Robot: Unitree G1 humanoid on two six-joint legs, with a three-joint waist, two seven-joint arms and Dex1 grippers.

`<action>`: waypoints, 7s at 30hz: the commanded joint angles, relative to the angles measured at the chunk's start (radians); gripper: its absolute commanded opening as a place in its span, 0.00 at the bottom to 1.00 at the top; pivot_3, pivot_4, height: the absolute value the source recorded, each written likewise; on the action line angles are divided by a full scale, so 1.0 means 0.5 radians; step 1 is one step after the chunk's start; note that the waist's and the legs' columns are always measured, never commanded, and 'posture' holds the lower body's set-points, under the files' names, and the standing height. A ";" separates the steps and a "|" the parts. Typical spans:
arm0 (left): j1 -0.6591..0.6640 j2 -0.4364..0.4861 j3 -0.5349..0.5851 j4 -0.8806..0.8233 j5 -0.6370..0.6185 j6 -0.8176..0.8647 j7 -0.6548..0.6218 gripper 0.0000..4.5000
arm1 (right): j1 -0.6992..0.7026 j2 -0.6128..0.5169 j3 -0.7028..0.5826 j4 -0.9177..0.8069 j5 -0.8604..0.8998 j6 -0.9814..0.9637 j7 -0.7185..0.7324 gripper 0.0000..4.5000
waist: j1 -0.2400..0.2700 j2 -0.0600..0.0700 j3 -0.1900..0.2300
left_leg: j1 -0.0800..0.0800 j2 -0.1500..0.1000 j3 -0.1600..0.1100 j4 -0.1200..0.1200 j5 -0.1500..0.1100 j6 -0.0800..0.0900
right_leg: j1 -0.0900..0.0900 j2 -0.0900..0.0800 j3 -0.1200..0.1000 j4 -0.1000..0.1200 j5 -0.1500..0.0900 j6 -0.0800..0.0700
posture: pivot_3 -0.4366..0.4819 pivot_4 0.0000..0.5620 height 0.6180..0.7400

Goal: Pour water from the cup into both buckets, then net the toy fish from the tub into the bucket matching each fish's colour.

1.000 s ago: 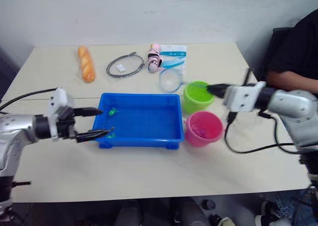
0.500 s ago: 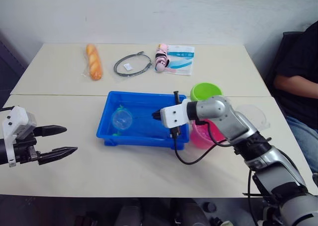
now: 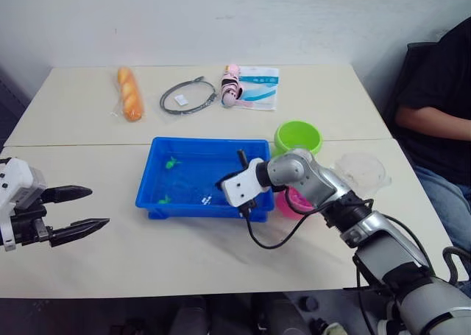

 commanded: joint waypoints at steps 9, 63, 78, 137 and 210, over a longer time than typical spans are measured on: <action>-0.326 -0.098 -0.162 0.027 -0.166 0.017 0.124 1.00 | 0.123 0.121 -0.402 -0.557 0.618 1.314 0.253 0.00 | 0.010 -0.001 -0.001 | -0.001 0.000 -0.002 -0.001 -0.001 0.000 | 0.000 -0.001 -0.002 0.003 0.000 0.000 | 0.48 0.27 1.00; -1.505 -0.504 -1.129 0.293 -0.113 -0.137 0.173 1.00 | 0.677 -1.528 -1.131 -0.339 -0.145 -0.505 -0.971 0.00 | 0.050 0.001 0.000 | -0.001 -0.003 0.009 0.004 0.002 -0.001 | 0.000 0.002 0.008 -0.006 0.003 0.006 | 0.48 0.27 1.00; -0.639 -0.180 -0.501 0.263 -0.087 -0.133 0.202 1.00 | 0.273 -0.550 -0.618 -1.325 1.454 2.244 -0.209 0.00 | 0.043 0.001 0.000 | -0.001 0.004 -0.003 0.001 -0.002 0.006 | 0.002 0.001 -0.001 -0.006 0.001 0.000 | 0.48 0.27 1.00; -1.395 -0.483 -1.096 0.230 -0.185 -0.081 0.235 1.00 | 0.770 -0.771 -1.242 -1.640 1.194 1.966 -0.359 0.00 | 0.057 -0.002 -0.001 | -0.004 -0.006 -0.003 -0.014 0.003 -0.003 | -0.002 -0.003 -0.001 -0.018 0.002 0.002 | 0.48 0.27 1.00; -0.790 0.012 -0.803 -0.044 -0.306 0.001 -0.147 1.00 | 1.610 -1.038 -1.028 -1.798 1.084 0.817 -0.015 0.99 | 0.071 0.000 0.000 | 0.000 -0.004 -0.008 0.000 -0.005 0.012 | 0.013 -0.002 -0.005 -0.021 0.003 0.005 | 0.48 0.27 1.00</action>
